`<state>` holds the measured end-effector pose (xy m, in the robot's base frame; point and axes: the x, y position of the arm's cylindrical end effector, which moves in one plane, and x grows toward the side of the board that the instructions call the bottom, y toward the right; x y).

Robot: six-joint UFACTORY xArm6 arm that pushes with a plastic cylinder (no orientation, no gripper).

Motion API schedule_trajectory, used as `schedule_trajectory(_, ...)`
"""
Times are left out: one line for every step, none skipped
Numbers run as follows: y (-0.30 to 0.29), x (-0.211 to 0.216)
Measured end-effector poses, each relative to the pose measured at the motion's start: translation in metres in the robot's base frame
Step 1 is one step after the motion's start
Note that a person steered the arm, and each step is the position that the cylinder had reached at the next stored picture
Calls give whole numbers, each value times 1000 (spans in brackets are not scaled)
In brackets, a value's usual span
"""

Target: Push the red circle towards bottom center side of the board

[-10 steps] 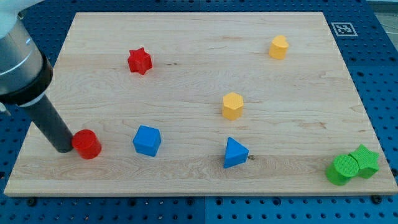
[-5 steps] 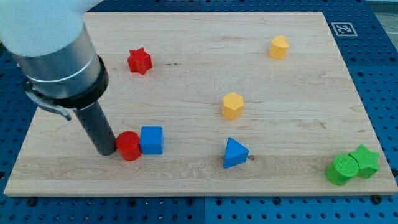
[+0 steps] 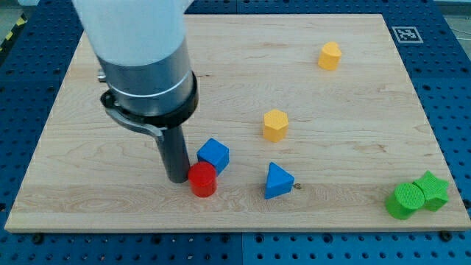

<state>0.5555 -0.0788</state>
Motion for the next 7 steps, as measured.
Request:
schedule_trajectory(17,1)
schedule_trajectory(35,1)
schedule_trajectory(51,4)
schedule_trajectory(67,7)
schedule_trajectory(82,8)
schedule_trajectory(98,8)
schedule_trajectory(114,8)
